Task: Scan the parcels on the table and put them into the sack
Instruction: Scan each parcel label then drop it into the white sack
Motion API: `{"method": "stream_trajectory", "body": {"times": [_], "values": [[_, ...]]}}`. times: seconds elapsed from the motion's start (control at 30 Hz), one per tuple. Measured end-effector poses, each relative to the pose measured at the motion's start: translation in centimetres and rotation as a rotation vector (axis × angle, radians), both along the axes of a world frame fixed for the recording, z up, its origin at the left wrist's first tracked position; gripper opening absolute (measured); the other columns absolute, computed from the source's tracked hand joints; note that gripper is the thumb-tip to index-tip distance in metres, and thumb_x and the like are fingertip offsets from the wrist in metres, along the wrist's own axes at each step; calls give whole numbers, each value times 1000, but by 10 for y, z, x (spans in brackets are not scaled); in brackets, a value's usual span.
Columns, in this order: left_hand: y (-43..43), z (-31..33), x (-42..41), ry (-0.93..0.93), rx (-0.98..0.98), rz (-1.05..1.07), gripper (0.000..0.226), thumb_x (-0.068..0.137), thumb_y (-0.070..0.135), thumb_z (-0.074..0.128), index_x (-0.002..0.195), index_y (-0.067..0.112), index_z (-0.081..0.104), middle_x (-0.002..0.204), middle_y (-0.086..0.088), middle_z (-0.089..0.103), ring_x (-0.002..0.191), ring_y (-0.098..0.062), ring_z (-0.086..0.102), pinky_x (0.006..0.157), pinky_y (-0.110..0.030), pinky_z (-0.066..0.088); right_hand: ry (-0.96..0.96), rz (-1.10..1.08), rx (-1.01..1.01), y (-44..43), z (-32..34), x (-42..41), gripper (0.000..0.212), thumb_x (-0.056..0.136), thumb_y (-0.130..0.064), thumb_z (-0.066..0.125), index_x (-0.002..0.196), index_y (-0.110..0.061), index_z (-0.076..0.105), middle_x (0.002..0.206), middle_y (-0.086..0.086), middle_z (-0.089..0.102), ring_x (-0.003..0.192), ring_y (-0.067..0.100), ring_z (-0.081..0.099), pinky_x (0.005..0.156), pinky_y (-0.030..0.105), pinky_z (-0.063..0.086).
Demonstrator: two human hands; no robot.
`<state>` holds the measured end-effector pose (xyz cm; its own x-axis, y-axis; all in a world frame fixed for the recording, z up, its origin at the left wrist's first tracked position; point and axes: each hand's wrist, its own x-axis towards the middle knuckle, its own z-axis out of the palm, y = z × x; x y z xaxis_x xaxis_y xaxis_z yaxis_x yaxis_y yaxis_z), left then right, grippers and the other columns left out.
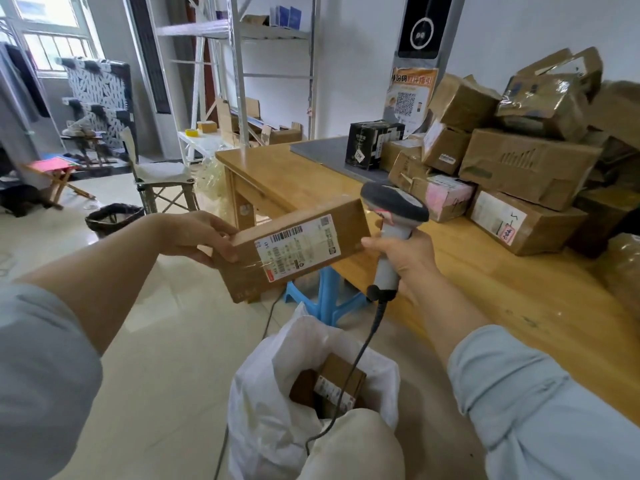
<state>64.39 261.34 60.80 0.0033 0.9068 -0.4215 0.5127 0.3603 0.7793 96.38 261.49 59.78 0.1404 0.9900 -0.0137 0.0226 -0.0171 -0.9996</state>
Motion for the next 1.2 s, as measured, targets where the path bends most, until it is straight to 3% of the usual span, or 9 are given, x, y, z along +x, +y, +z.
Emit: {"method": "stream_trajectory", "body": {"times": [0.1, 0.23, 0.33, 0.43, 0.57, 0.73, 0.87, 1.03, 1.2], "values": [[-13, -27, -7, -51, -79, -54, 53, 63, 1, 80, 110, 21, 68, 115, -5, 65, 102, -21, 64, 70, -27, 58, -46, 47, -36, 2, -18, -2, 32, 71, -7, 81, 96, -12, 62, 87, 1, 64, 76, 13, 59, 69, 32, 49], [-25, -70, -17, -91, -185, -119, 72, 40, 15, 93, 109, 22, 73, 116, -5, 68, 104, -22, 66, 77, -31, 57, -25, 63, -111, 2, -46, -5, 33, 70, -10, 82, 96, -15, 61, 91, 3, 66, 82, 21, 62, 65, 34, 51], [-32, -100, -22, -153, -234, -126, 86, 20, 22, 99, 103, 23, 76, 113, -4, 70, 104, -22, 67, 77, -31, 57, -25, 109, -172, -1, -69, -7, 40, 66, -6, 84, 100, -15, 65, 101, 7, 69, 92, 27, 65, 75, 44, 56], [-36, -123, -21, -181, -282, -127, 87, 30, 14, 97, 112, 21, 70, 120, -4, 66, 110, -23, 62, 78, -30, 58, -30, 156, -212, -3, -88, -6, 46, 64, 3, 82, 106, -8, 66, 100, 11, 71, 91, 29, 68, 78, 46, 57], [-28, -154, -4, -77, -297, -124, 63, 72, -17, 67, 120, 23, 59, 127, -1, 57, 108, -17, 57, 76, -28, 58, -77, 202, -225, -3, -106, -1, 34, 66, 6, 79, 89, -15, 65, 84, 2, 69, 76, 16, 66, 62, 33, 57], [-18, -193, 21, 106, -385, -264, 106, 68, -17, 70, 148, 36, 25, 137, -5, 40, 124, -28, 46, 92, -45, 53, -243, 228, -182, 0, -127, -2, 53, 62, -5, 85, 110, -15, 65, 96, -4, 69, 90, 12, 63, 77, 33, 54], [-15, -212, 23, 232, -363, -337, 107, 65, -6, 77, 148, 31, 22, 137, -3, 41, 127, -26, 43, 102, -47, 46, -241, 330, -184, 3, -130, -5, 48, 63, -4, 85, 99, -26, 63, 96, -8, 66, 93, 9, 60, 81, 31, 51], [-19, -218, 20, 295, -289, -324, 99, 67, -9, 73, 147, 25, 25, 138, -6, 42, 129, -25, 42, 104, -42, 44, -260, 543, -158, 5, -133, -9, 77, 56, -4, 87, 125, -18, 57, 119, -3, 65, 111, 10, 58, 89, 29, 52], [-15, -228, 21, 270, -305, -320, 94, 70, -11, 70, 146, 27, 29, 140, -5, 44, 138, -26, 34, 109, -47, 38, -309, 589, -85, 0, -134, -10, 73, 58, 1, 86, 120, -23, 55, 113, -15, 61, 100, -11, 57, 73, 6, 49]]}}
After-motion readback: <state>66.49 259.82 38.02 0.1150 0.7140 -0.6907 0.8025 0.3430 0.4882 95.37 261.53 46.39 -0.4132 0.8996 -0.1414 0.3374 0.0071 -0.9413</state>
